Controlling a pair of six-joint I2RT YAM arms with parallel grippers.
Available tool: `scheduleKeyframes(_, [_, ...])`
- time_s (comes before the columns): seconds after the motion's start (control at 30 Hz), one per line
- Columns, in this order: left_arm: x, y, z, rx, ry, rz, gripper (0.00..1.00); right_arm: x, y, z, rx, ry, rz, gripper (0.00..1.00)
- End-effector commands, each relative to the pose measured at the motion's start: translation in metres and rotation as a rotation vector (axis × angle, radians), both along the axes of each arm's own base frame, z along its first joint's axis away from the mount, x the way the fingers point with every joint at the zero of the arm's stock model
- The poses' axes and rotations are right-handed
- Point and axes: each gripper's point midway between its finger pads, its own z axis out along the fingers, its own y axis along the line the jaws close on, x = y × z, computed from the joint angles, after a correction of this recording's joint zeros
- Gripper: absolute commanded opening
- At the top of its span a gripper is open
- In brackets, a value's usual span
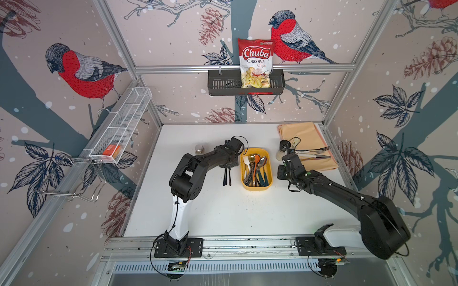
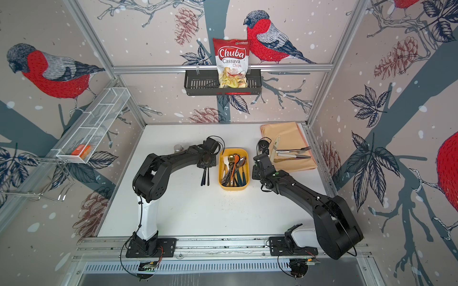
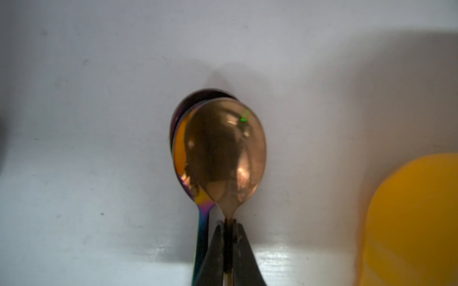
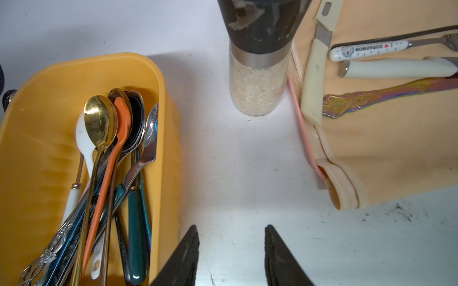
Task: Put the spoon into the storage box
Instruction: Pick up the spoon from the center of the board, then place the spoon in the storage box.
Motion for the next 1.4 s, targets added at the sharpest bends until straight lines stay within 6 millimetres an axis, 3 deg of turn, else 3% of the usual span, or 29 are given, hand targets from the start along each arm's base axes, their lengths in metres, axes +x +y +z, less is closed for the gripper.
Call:
scheduleKeyframes(0.0, [-0.038, 0.013, -0.027, 0.057, 0.175, -0.024, 0.07, 0.005, 0.002, 0.004, 0.031, -0.023, -0.008, 0.45])
scheduleKeyframes(0.17, [-0.036, 0.009, -0.023, 0.042, 0.161, -0.027, 0.00, 0.005, 0.001, 0.003, 0.034, -0.024, -0.004, 0.45])
scheduleKeyframes(0.33, [-0.030, 0.002, -0.013, 0.006, 0.137, -0.031, 0.00, 0.006, 0.001, 0.005, 0.034, -0.028, -0.001, 0.45])
scheduleKeyframes(0.8, [-0.023, -0.018, 0.031, -0.216, 0.045, -0.081, 0.00, 0.009, 0.000, 0.010, 0.022, -0.030, 0.003, 0.45])
scheduleKeyframes(1.1, [-0.015, -0.022, 0.067, -0.291, -0.035, -0.105, 0.00, 0.010, 0.000, 0.012, 0.018, -0.031, 0.000, 0.45])
scheduleKeyframes(1.37, [-0.008, -0.049, 0.114, -0.438, -0.103, -0.151, 0.00, 0.011, 0.000, 0.013, 0.018, -0.031, -0.003, 0.45])
